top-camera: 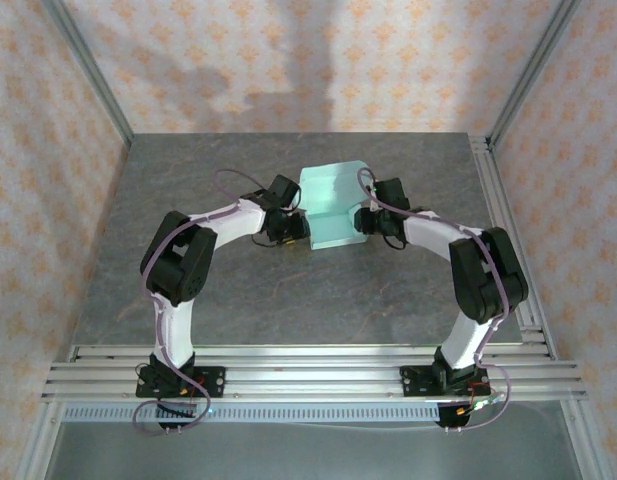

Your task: Fold the paper box

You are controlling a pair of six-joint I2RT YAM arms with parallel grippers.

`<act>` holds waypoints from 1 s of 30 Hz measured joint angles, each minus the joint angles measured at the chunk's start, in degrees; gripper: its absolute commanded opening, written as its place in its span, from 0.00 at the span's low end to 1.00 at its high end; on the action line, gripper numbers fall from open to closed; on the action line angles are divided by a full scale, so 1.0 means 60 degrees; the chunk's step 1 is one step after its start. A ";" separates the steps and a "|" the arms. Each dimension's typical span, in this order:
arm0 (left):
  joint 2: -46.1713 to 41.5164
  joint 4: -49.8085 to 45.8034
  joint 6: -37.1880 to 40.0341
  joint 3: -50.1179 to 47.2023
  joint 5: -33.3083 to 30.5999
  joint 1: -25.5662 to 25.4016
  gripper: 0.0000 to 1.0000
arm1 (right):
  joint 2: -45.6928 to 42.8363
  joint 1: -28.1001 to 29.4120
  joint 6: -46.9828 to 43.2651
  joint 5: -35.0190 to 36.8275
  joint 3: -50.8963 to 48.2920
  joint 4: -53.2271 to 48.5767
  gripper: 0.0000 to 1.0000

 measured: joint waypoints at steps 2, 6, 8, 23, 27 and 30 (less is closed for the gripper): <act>-0.0007 0.0000 0.0000 0.0000 0.0000 0.0000 0.42 | 0.0102 -0.0091 -0.0033 -0.0062 0.0237 -0.0146 0.33; -0.0138 0.0004 0.0004 -0.0011 0.0000 0.0000 0.42 | 0.0557 -0.0302 -0.0113 -0.0280 0.0940 -0.0499 0.33; -0.0255 0.0007 0.0000 -0.0029 0.0000 0.0000 0.42 | 0.0834 -0.0339 -0.0138 -0.0361 0.1202 -0.0623 0.29; -0.0470 0.0229 0.0000 -0.0171 0.0004 0.0000 0.42 | 0.1548 -0.0310 -0.0350 -0.0466 0.1428 -0.0922 0.10; -0.0535 0.0299 -0.0004 -0.0251 0.0000 0.0000 0.42 | 0.1548 -0.0178 -0.0353 -0.0033 0.1424 -0.0914 0.06; -0.0820 0.0375 -0.0007 -0.0550 -0.0040 0.0000 0.43 | 0.1537 0.0036 -0.0357 0.0477 0.1424 -0.0911 0.04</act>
